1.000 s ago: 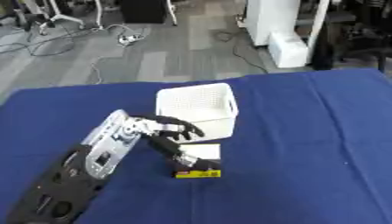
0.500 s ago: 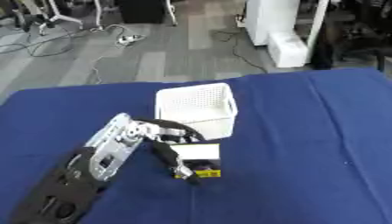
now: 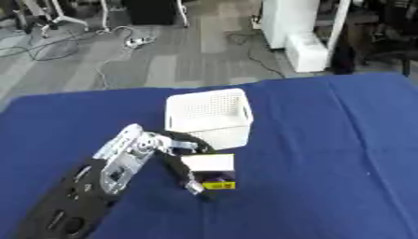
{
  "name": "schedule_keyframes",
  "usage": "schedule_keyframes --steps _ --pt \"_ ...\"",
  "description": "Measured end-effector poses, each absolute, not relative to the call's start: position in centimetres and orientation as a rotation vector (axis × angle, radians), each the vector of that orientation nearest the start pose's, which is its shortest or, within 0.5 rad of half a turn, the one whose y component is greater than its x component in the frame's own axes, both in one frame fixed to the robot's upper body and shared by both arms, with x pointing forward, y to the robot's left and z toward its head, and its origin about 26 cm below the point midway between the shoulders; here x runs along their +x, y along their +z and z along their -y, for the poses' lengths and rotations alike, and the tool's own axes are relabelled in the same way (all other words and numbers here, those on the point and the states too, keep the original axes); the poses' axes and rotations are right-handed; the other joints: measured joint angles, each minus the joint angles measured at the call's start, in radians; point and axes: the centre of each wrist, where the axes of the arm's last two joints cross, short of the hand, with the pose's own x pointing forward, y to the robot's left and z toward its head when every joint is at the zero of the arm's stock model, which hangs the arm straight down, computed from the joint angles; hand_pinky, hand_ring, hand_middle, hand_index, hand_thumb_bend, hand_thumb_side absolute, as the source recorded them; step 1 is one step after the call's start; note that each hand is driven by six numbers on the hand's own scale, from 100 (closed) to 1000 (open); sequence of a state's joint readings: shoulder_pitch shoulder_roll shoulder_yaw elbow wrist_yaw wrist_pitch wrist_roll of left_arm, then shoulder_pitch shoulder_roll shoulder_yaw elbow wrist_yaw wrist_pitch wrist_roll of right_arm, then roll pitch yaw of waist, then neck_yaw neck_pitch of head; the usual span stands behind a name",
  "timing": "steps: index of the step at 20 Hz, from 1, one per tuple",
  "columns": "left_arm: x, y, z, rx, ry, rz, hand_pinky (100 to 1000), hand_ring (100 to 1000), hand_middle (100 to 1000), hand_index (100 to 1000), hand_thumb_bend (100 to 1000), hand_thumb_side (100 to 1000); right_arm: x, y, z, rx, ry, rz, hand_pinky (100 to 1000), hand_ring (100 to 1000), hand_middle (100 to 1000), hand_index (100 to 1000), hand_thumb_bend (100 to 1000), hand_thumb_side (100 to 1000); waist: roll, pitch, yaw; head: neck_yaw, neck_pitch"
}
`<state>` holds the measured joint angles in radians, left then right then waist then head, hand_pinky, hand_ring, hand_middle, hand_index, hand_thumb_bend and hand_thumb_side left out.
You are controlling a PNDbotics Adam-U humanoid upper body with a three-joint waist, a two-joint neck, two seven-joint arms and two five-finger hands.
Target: Pick up objects on the table and place them in the box.
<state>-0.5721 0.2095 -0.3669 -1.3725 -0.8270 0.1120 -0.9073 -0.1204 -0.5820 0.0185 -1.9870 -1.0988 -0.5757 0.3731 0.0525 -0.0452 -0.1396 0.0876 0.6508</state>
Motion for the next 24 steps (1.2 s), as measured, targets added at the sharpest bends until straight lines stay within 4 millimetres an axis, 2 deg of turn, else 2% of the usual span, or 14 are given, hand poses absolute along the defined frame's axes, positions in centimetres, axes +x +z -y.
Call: schedule_keyframes --steps 11,24 --pt "39.5 12.3 -14.1 0.240 -1.735 1.083 950 991 1000 1000 692 639 27.9 17.3 31.1 -1.243 -0.172 -3.382 296 455 449 534 100 1000 0.000 -0.001 -0.001 0.000 0.000" --pt "40.7 11.7 -14.4 0.237 -1.705 1.029 939 988 1000 1000 693 648 27.9 17.3 31.0 -1.247 -0.169 -3.384 296 455 449 535 100 1000 0.001 -0.002 -0.004 0.001 0.000"
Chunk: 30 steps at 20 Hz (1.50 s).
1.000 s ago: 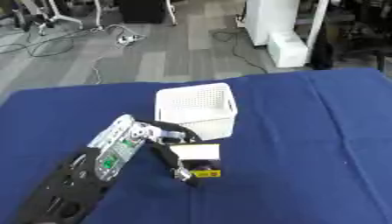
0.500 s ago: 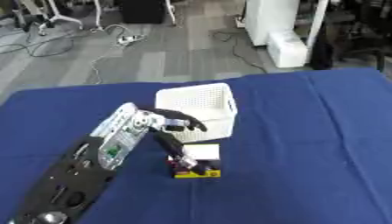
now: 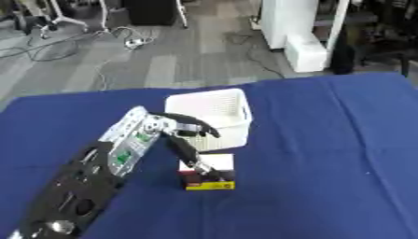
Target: Pick up objects on the table and place them in the box.
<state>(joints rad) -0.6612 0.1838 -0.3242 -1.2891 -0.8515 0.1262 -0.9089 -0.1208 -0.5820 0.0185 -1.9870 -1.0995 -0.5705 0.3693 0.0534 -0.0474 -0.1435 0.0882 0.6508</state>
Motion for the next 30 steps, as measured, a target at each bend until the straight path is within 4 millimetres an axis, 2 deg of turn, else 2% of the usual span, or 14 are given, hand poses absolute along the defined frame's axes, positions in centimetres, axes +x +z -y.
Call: schedule_keyframes --steps 19,30 --pt "40.9 10.4 -14.2 0.197 -1.704 1.001 916 980 1000 1000 685 655 27.9 17.4 31.0 -1.253 -0.177 -3.383 296 455 449 535 100 1000 0.000 0.000 -0.003 0.000 0.000" --pt "40.5 9.1 -13.8 0.151 -1.718 0.984 904 975 1000 1000 686 656 28.0 17.6 31.0 -1.264 -0.168 -3.375 297 455 449 535 100 1000 0.002 0.000 -0.008 0.000 0.000"
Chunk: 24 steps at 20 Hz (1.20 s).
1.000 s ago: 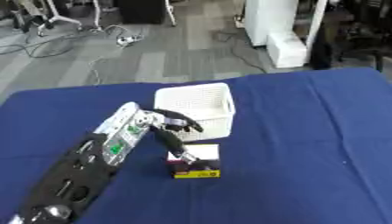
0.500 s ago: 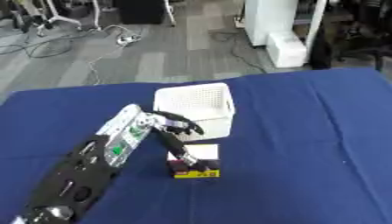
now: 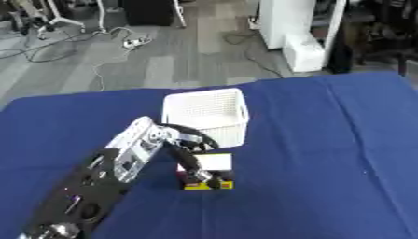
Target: Pick up objects on the table and place them in the box.
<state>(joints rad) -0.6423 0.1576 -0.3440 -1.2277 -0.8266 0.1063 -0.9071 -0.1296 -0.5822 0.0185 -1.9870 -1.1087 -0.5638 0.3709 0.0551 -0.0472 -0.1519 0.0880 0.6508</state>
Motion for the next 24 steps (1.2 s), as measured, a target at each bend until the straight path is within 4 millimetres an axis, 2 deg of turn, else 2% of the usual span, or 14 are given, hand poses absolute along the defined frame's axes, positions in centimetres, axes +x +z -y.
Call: schedule_keyframes --steps 18,21,24 --pt "40.3 7.7 -13.8 0.120 -1.715 0.951 899 971 1000 1000 659 656 28.1 17.8 30.9 -1.274 -0.162 -3.366 297 455 449 534 100 1000 0.001 0.001 -0.001 -0.001 0.000" --pt "40.4 7.5 -13.9 0.118 -1.714 0.945 900 972 1000 1000 616 618 28.1 17.8 30.9 -1.274 -0.162 -3.365 297 455 449 534 100 1000 0.001 0.001 -0.003 -0.001 0.000" --pt "40.4 7.4 -13.9 0.125 -1.717 0.936 912 980 1000 1000 496 600 28.1 17.8 30.9 -1.275 -0.162 -3.365 297 455 449 534 100 1000 0.001 0.002 -0.003 -0.001 0.000"
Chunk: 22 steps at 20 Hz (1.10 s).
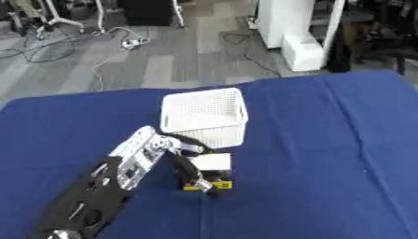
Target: Pick up objects on the table and place them in the box.
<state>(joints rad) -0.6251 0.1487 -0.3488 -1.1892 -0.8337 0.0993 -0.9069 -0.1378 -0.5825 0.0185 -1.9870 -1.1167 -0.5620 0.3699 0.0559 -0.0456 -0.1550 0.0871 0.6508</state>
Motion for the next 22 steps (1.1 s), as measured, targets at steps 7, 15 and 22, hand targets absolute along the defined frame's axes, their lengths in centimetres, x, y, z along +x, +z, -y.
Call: schedule_keyframes --steps 7,15,22 --pt "40.7 7.1 -14.2 0.171 -1.740 0.903 907 986 1000 1000 347 597 28.1 17.8 30.9 -1.278 -0.158 -3.368 297 455 449 534 100 1000 0.001 0.000 -0.002 0.000 0.000" --pt "41.0 6.9 -14.4 0.203 -1.754 0.879 917 989 1000 1000 329 581 28.1 17.8 30.9 -1.279 -0.156 -3.369 297 455 449 534 100 1000 0.002 0.000 -0.003 0.000 0.000" --pt "41.5 6.7 -14.5 0.216 -1.771 0.853 927 1000 1000 1000 329 558 28.1 17.8 30.9 -1.279 -0.156 -3.369 297 454 449 534 100 1000 0.003 -0.002 -0.003 0.000 0.000"
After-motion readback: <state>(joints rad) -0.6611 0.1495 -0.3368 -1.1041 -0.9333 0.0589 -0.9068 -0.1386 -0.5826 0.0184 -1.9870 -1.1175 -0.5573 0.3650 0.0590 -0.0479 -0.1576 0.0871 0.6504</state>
